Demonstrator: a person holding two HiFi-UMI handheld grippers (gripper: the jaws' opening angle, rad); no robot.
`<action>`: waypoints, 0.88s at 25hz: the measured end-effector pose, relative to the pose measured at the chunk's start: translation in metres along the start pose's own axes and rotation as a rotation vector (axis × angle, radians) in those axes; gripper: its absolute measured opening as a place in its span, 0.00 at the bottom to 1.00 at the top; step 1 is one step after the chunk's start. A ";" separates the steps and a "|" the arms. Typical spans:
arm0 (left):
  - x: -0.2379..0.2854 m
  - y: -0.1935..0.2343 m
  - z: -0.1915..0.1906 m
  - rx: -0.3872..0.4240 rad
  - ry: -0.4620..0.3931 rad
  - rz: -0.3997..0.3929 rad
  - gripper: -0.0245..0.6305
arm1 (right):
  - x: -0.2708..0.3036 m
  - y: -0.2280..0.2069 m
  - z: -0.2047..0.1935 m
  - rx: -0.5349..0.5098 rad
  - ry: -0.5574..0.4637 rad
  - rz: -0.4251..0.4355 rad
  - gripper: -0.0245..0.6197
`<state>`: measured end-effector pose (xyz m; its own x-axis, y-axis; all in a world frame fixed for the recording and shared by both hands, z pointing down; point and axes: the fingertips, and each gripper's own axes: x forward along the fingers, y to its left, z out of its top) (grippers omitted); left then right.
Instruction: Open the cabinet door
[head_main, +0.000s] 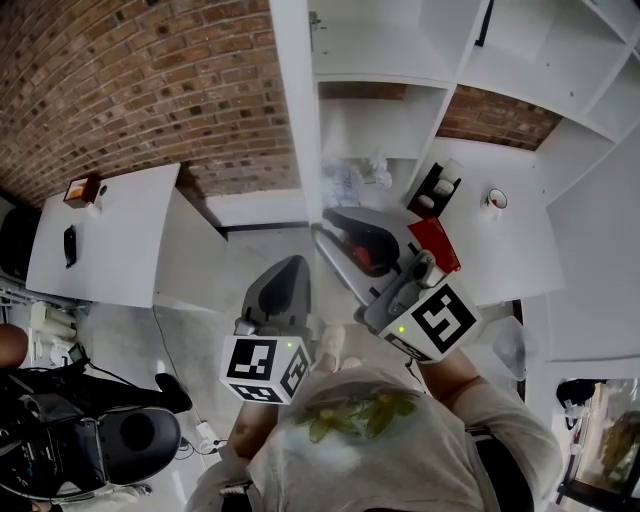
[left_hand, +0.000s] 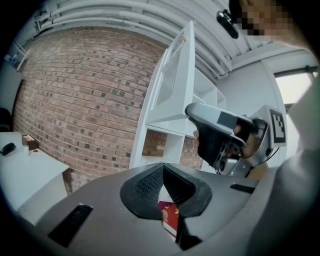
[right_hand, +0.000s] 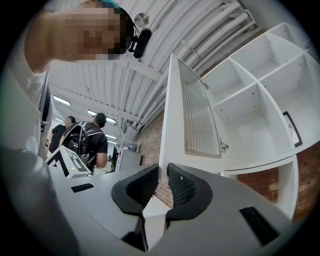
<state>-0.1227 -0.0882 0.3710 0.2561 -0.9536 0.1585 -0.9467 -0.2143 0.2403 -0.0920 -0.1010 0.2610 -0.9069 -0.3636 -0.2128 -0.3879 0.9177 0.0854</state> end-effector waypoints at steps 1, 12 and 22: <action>0.000 0.000 0.000 0.000 0.000 0.000 0.05 | 0.001 0.001 0.000 -0.001 0.000 0.003 0.14; 0.001 0.002 0.000 0.000 -0.006 0.005 0.05 | 0.008 0.006 -0.003 -0.005 -0.004 0.027 0.14; -0.001 0.006 0.006 0.001 -0.017 0.000 0.05 | 0.013 0.010 -0.002 0.025 -0.008 0.036 0.14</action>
<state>-0.1293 -0.0901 0.3666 0.2529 -0.9571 0.1416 -0.9469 -0.2148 0.2392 -0.1081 -0.0974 0.2614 -0.9190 -0.3288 -0.2175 -0.3505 0.9340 0.0691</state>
